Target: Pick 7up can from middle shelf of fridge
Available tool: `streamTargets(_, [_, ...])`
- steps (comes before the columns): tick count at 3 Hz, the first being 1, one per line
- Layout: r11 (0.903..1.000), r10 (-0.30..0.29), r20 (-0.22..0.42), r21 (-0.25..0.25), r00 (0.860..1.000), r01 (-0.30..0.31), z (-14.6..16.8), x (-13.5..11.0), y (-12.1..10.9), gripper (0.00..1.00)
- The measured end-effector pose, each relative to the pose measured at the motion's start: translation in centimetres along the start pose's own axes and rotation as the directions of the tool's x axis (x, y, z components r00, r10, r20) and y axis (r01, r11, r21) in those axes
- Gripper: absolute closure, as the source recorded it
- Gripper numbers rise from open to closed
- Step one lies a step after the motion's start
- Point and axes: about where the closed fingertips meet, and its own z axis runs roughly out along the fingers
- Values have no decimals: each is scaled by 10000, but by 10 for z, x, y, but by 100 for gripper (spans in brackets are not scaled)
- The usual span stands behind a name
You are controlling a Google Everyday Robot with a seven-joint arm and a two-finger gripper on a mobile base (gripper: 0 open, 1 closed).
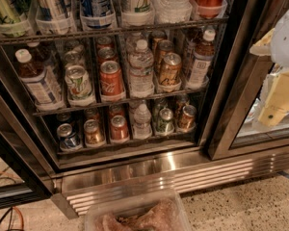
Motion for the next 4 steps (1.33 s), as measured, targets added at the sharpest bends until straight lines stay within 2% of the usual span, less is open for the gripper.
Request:
streamTargets(1, [10000,0,0,-1,10000,0,0,0,0,0])
streamTargets(2, [9994,137,82,-331,9999,-134,19,-7,22,0])
streamTargets(3, [9894,836,472,-1229,9954,-773,55,-29,62,0])
streamTargets(4, [9572,1735,704,-2467,9823,-1514,89,-49,103,0])
